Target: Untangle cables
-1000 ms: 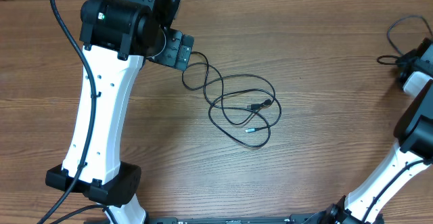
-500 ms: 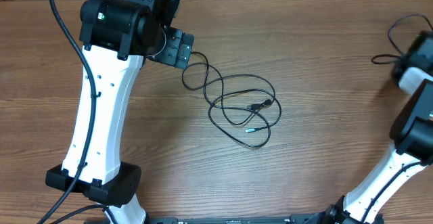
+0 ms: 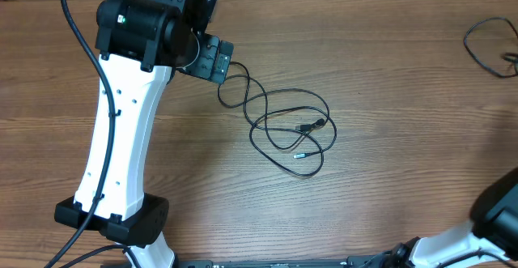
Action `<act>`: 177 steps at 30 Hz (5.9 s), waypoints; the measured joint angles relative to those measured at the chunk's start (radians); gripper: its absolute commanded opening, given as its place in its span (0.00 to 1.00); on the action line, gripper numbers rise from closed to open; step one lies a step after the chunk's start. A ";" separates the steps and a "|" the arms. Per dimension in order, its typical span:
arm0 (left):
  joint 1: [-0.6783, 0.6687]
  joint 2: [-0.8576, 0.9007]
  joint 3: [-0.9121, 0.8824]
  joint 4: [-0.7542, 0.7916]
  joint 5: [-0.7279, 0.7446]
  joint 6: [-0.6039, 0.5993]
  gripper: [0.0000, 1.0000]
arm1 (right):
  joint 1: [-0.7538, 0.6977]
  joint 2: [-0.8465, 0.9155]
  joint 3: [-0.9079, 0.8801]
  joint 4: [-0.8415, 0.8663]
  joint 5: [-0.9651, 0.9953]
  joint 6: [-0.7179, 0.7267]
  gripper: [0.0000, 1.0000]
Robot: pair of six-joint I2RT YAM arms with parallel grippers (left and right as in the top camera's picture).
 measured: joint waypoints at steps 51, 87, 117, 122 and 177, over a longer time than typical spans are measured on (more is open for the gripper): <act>-0.001 0.000 0.000 -0.013 0.090 0.013 1.00 | -0.215 0.458 0.040 0.307 -0.090 0.178 0.04; -0.003 0.000 0.000 0.074 0.094 -0.007 1.00 | 0.100 0.204 0.236 -0.201 -0.769 -0.026 0.61; -0.003 0.000 0.000 0.192 0.079 -0.040 1.00 | 1.107 0.137 -0.067 -0.152 -0.726 0.318 0.86; -0.003 0.000 0.000 0.179 0.078 -0.040 1.00 | 1.163 0.137 -0.088 -0.171 -0.711 0.422 0.85; 0.226 0.000 0.000 0.285 0.140 -0.248 1.00 | 0.642 -0.418 0.428 -0.412 -0.563 -0.253 0.56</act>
